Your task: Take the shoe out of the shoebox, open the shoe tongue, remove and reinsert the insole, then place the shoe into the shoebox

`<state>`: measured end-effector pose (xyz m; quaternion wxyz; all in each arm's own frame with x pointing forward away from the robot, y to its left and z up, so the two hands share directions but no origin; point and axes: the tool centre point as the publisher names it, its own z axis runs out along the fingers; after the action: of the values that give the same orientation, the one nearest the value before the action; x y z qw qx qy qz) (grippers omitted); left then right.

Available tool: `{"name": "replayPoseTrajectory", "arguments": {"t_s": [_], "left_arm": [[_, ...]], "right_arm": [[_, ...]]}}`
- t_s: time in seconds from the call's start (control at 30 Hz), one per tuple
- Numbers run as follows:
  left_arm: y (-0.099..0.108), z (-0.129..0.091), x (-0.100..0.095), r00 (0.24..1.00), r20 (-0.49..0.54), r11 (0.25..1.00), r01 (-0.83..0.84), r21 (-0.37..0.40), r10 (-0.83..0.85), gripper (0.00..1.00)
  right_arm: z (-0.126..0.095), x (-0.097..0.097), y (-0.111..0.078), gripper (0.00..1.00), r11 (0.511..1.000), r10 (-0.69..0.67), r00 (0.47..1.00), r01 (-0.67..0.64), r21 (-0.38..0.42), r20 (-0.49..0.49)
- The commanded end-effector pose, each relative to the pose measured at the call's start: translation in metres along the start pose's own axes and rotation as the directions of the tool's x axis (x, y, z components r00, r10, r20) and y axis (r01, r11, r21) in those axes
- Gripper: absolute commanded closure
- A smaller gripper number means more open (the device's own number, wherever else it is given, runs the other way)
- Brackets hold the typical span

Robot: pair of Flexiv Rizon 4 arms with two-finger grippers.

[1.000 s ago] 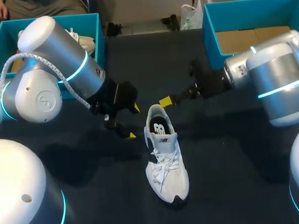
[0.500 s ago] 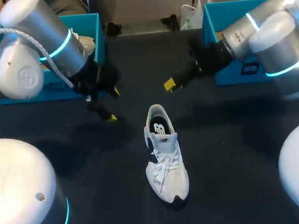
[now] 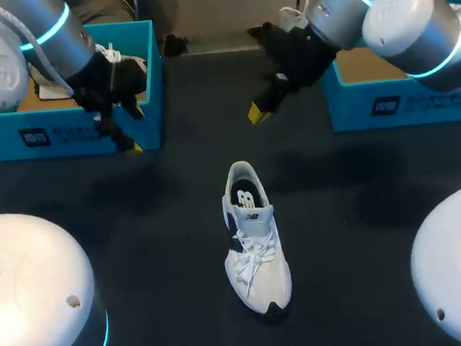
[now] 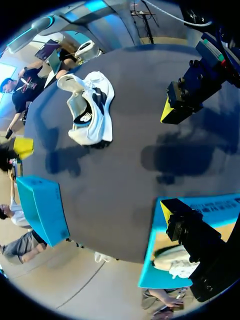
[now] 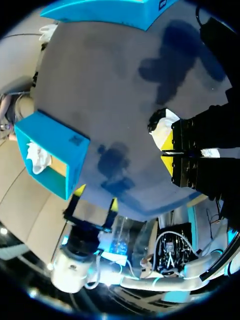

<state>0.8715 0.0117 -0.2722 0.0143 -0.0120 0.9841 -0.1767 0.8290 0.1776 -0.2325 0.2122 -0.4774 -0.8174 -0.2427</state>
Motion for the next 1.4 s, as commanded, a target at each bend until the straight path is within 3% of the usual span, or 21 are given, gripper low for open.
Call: {"name": "replayPoseTrajectory", "arguments": {"t_s": [0.03,0.23,0.3,0.73,0.83,1.0,1.17,1.3,1.4], "left_arm": [[0.016,-0.029,-0.025,1.0,-0.014,1.0,0.004,0.002,-0.004,0.0],[0.029,-0.065,-0.053,0.998,0.017,0.998,-0.056,-0.019,0.057,0.0],[0.029,-0.065,-0.053,0.998,0.017,0.998,-0.056,-0.019,0.057,0.0],[0.029,-0.065,-0.053,0.998,0.017,0.998,-0.056,-0.019,0.057,0.0],[0.029,-0.065,-0.053,0.998,0.017,0.998,-0.056,-0.019,0.057,0.0],[0.036,-0.072,-0.06,0.991,-0.026,0.991,-0.13,-0.021,0.129,0.0],[0.051,-0.079,-0.06,0.963,-0.113,0.969,-0.248,-0.008,0.245,0.0],[0.062,-0.082,-0.058,0.939,-0.125,0.945,-0.327,-0.026,0.322,0.0],[0.062,-0.082,-0.058,0.939,-0.125,0.945,-0.327,-0.026,0.322,0.0]], "right_arm": [[-0.001,0.017,-0.007,1.0,0.998,0.02,0.99,-0.011,-0.063,0.142],[0.002,0.037,-0.013,1.0,0.988,0.092,0.97,-0.062,-0.14,0.225],[0.003,0.044,-0.014,1.0,0.977,0.148,0.954,-0.101,-0.186,0.26],[0.003,0.044,-0.014,1.0,0.977,0.148,0.954,-0.101,-0.186,0.26],[0.027,0.054,-0.008,1.0,0.968,0.182,0.938,-0.119,-0.219,0.296],[0.049,0.07,-0.016,1.0,0.968,0.193,0.911,-0.115,-0.225,0.364],[0.064,0.074,-0.03,1.0,0.956,0.244,0.888,-0.153,-0.249,0.39],[0.072,0.072,-0.043,1.0,0.951,0.282,0.853,-0.187,-0.247,0.438],[0.072,0.072,-0.043,1.0,0.951,0.282,0.853,-0.187,-0.247,0.438]]}}
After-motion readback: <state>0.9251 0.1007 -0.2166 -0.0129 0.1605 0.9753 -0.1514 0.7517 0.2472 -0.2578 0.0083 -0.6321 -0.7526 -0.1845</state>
